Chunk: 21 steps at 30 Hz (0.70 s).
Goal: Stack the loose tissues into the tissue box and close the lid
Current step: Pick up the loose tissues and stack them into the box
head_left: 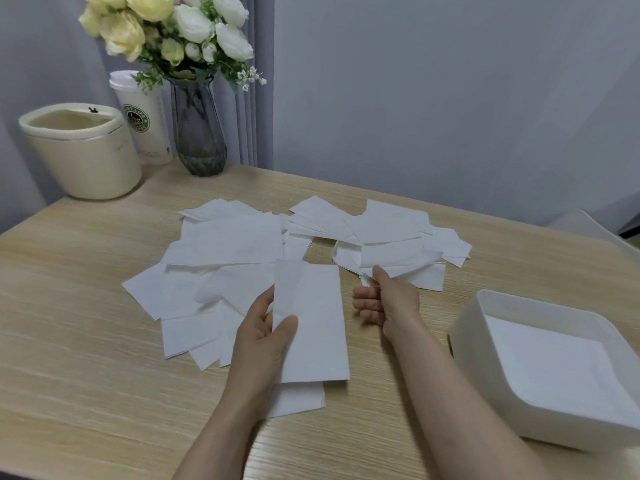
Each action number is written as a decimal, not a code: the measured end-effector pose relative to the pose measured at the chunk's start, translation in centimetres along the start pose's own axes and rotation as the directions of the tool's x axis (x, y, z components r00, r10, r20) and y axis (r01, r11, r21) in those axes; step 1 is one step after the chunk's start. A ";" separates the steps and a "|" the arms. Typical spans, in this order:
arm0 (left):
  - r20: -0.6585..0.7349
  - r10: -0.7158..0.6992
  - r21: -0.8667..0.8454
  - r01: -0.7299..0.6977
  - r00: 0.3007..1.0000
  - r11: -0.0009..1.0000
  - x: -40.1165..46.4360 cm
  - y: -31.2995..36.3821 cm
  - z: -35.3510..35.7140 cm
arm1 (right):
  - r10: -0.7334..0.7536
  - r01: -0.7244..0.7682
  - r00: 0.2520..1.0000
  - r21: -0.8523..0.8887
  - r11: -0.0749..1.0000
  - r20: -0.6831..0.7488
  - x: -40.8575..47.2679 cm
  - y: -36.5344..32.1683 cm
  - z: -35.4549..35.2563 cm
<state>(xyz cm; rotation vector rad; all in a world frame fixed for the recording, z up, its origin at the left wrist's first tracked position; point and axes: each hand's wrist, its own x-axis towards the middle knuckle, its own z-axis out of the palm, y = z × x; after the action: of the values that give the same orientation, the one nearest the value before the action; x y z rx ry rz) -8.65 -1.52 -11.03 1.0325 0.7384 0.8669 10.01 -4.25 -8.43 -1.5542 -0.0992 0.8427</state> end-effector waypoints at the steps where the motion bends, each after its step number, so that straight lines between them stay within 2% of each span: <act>1: 0.005 0.001 0.000 -0.001 1.000 1.000 0.0 0.0 0.0 | -0.005 0.005 1.000 -0.004 1.000 -0.007 0.1 0.0 0.1; 6: -0.001 -0.001 -0.006 0.001 1.000 1.000 0.1 -0.1 0.0 | -0.035 0.035 0.999 -0.005 0.999 0.007 -0.9 0.6 -0.7; 13: -0.029 -0.008 -0.010 0.008 1.000 1.000 0.2 -0.3 -0.4 | 0.036 -0.009 0.982 -0.142 0.990 0.186 -6.0 2.4 -4.2; 21: -0.045 -0.015 -0.025 0.014 0.999 1.000 0.0 -0.1 -0.5 | 0.106 -0.035 0.953 -0.243 0.969 0.286 -10.0 3.6 -8.0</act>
<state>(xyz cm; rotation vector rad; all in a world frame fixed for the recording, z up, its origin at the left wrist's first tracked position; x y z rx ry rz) -9.02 -1.31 -11.29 0.9869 0.7705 0.8878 5.72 -16.85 -7.71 -1.6484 -0.3756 1.1522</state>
